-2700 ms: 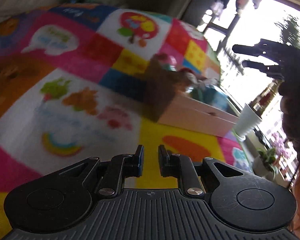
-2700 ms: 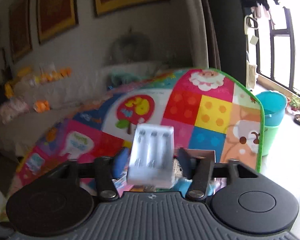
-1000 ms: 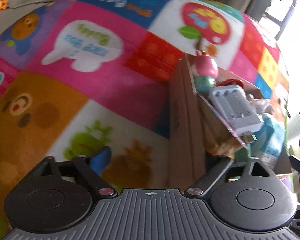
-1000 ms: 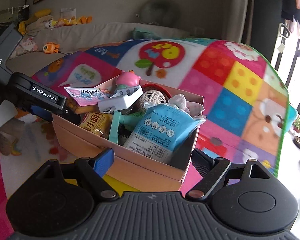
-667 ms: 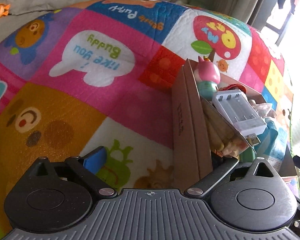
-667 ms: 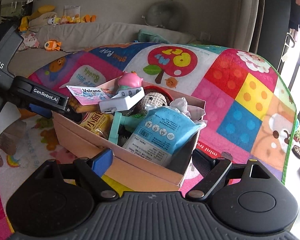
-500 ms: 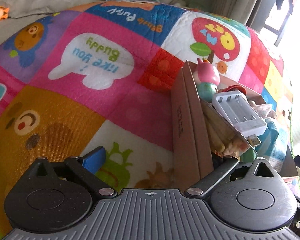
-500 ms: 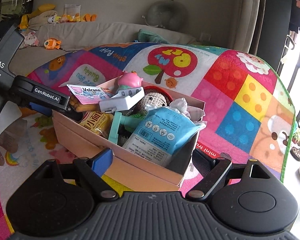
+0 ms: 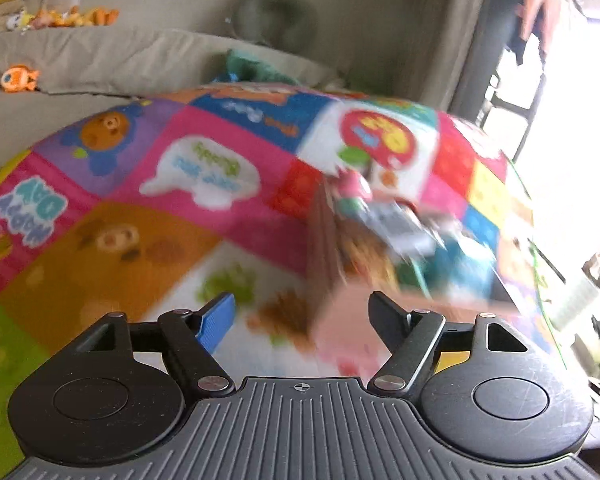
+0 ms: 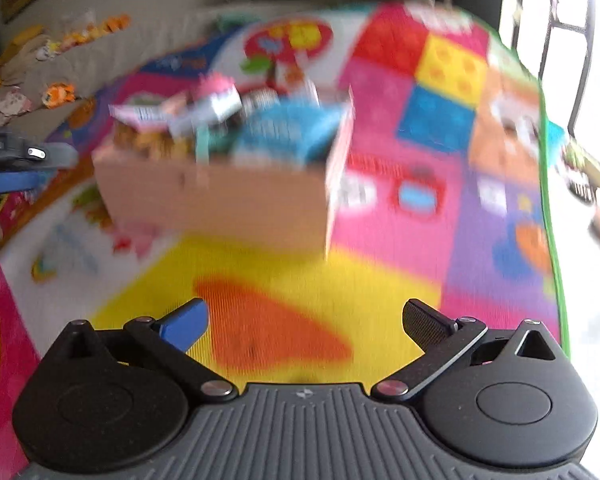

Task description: Organize objects

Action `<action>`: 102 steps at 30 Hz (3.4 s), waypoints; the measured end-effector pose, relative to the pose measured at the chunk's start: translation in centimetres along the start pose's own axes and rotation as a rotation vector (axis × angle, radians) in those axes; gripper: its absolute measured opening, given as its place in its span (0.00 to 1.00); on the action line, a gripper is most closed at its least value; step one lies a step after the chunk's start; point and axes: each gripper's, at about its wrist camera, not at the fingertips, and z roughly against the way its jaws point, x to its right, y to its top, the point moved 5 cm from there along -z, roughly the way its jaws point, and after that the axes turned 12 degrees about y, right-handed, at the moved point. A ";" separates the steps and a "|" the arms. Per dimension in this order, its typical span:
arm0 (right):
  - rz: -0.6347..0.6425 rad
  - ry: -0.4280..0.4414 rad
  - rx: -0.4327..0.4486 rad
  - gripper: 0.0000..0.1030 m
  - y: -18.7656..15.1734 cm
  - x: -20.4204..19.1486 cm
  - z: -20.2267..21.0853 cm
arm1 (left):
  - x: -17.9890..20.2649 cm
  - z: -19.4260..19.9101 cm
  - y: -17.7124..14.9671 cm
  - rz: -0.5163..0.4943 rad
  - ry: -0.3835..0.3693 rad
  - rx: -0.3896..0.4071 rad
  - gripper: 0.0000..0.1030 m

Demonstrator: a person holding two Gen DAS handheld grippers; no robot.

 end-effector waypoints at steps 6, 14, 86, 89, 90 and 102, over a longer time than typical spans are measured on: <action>-0.030 -0.052 0.051 1.00 -1.5 -0.3 0.5 | 3.0 0.1 -5.8 -0.165 0.049 -0.067 0.79; -0.060 -0.092 0.082 1.00 -0.2 0.4 -0.8 | 6.5 -1.8 -6.1 -0.276 0.197 -0.020 0.85; -0.069 -0.115 0.135 1.00 0.0 0.4 -1.4 | 6.2 -3.2 -5.5 -0.225 0.173 -0.050 0.96; -0.069 -0.115 0.135 1.00 0.0 0.4 -1.4 | 6.2 -3.2 -5.5 -0.224 0.172 -0.051 0.95; -0.069 -0.115 0.135 1.00 0.0 0.4 -1.4 | 6.2 -3.2 -5.5 -0.224 0.172 -0.051 0.95; -0.069 -0.115 0.135 1.00 0.0 0.4 -1.4 | 6.2 -3.2 -5.6 -0.229 0.176 -0.050 0.96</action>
